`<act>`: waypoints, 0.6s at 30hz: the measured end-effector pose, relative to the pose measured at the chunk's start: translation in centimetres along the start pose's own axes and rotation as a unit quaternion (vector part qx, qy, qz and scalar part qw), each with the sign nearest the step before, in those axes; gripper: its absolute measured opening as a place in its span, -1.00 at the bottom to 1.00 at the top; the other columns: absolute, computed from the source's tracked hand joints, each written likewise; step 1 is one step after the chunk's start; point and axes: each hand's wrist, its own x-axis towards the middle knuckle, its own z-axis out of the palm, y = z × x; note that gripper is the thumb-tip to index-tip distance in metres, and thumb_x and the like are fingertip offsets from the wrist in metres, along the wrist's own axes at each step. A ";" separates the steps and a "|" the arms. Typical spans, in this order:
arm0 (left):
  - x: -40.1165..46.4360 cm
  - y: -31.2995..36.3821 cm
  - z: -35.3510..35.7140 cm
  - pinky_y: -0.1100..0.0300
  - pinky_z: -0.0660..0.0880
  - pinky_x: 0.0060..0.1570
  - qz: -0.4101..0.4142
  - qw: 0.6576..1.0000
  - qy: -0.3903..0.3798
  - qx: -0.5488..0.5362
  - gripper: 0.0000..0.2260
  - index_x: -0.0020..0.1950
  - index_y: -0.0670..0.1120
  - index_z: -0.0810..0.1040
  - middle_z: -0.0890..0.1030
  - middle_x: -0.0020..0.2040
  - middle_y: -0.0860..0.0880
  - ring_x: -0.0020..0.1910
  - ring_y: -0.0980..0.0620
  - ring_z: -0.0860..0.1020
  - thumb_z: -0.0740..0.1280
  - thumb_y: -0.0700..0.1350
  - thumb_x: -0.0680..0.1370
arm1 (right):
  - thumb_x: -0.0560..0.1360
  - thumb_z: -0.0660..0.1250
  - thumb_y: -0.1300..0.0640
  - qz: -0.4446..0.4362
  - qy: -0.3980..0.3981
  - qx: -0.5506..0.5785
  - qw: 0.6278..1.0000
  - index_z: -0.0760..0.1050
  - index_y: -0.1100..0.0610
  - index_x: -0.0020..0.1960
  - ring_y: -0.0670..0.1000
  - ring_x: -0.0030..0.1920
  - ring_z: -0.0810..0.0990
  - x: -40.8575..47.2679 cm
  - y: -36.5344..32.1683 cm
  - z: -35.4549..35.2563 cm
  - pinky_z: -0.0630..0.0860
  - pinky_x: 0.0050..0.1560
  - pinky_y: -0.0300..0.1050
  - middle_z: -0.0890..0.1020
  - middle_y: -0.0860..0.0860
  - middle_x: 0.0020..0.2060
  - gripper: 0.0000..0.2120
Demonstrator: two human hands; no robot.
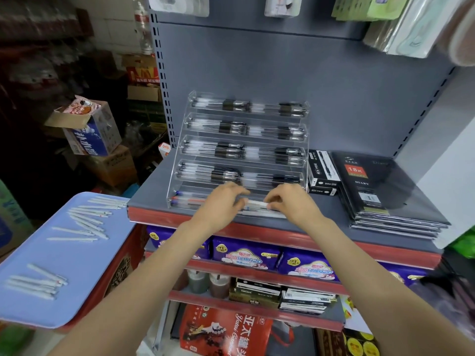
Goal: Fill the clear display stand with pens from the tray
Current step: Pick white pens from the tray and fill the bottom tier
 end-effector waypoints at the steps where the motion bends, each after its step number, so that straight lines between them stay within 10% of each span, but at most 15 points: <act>1: 0.0 0.1 0.3 0.16 0.35 0.19 0.015 0.998 -0.026 0.049 -0.73 0.27 -0.07 0.51 0.51 0.21 -0.06 0.21 -0.05 0.46 0.20 -0.06 0.60 | 0.47 0.39 0.16 0.004 -0.004 0.000 1.000 0.64 0.10 0.04 0.04 0.01 0.61 0.0 0.2 0.2 0.53 0.06 -0.03 0.68 0.03 -0.04 -0.84; 10: -0.5 0.5 1.3 0.11 0.27 0.21 0.024 0.985 -0.060 0.159 -0.69 0.31 -0.01 0.46 0.48 0.27 0.02 0.27 0.00 0.39 0.13 0.02 0.62 | 0.51 0.34 0.22 -0.008 -0.040 0.017 0.999 0.61 0.16 0.11 0.04 0.06 0.61 0.5 1.6 0.5 0.52 0.13 -0.03 0.66 0.07 0.05 -0.81; 18: -5.6 -2.6 -2.1 0.19 0.48 0.01 -0.076 0.982 0.169 -0.017 -0.84 0.08 -0.08 0.59 0.59 -0.05 0.01 -0.08 0.08 0.54 0.31 -0.18 0.53 | 0.52 0.29 0.24 -0.098 0.044 0.183 0.977 0.61 0.11 0.09 -0.11 -0.12 0.55 -0.7 -6.6 2.3 0.41 -0.04 -0.39 0.67 -0.01 -0.04 -0.80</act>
